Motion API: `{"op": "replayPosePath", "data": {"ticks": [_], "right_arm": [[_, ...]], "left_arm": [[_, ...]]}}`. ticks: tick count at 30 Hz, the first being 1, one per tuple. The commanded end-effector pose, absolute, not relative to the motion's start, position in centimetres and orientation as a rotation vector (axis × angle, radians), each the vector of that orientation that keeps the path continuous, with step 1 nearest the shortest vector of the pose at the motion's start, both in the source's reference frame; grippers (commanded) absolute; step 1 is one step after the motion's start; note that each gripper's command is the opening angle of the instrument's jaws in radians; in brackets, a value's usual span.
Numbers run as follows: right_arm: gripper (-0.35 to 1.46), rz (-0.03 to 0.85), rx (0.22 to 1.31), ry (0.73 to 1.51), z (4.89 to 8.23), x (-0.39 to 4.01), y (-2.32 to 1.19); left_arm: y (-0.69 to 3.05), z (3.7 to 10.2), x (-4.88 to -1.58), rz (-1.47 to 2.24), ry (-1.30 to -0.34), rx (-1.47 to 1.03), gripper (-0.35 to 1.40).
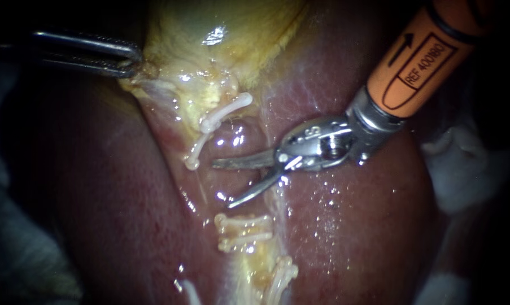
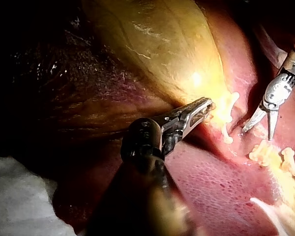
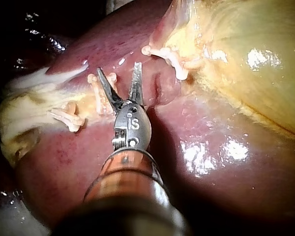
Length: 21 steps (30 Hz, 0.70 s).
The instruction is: Go back from the cut right tube
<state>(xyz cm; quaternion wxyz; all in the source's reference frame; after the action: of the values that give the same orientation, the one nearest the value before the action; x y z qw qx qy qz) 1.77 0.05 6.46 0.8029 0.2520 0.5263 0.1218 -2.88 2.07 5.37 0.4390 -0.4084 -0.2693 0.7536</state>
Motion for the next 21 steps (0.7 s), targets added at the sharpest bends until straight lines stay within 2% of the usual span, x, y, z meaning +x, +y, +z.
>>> {"op": "replayPosePath", "data": {"ticks": [1,4,7,13,16,21], "right_arm": [[1.40,0.274,0.483,1.122,6.42,1.72,0.03],[1.43,0.278,0.390,1.071,6.32,1.61,0.01],[1.45,0.266,0.335,0.984,6.18,1.50,0.02],[1.45,0.265,0.287,0.829,5.84,1.29,0.09],[1.45,0.271,0.270,0.796,5.71,1.20,0.10],[1.45,0.272,0.272,0.788,5.64,1.07,0.09]], "left_arm": [[2.07,5.38,-2.88,1.873,-0.670,-1.015,-0.35],[2.08,5.40,-2.87,1.873,-0.667,-1.015,-0.35],[2.09,5.41,-2.86,1.873,-0.667,-1.015,-0.35],[2.09,5.41,-2.85,1.873,-0.667,-1.015,-0.35],[2.09,5.42,-2.85,1.874,-0.667,-1.016,-0.35],[2.08,5.45,-2.85,1.875,-0.665,-1.016,-0.35]]}}
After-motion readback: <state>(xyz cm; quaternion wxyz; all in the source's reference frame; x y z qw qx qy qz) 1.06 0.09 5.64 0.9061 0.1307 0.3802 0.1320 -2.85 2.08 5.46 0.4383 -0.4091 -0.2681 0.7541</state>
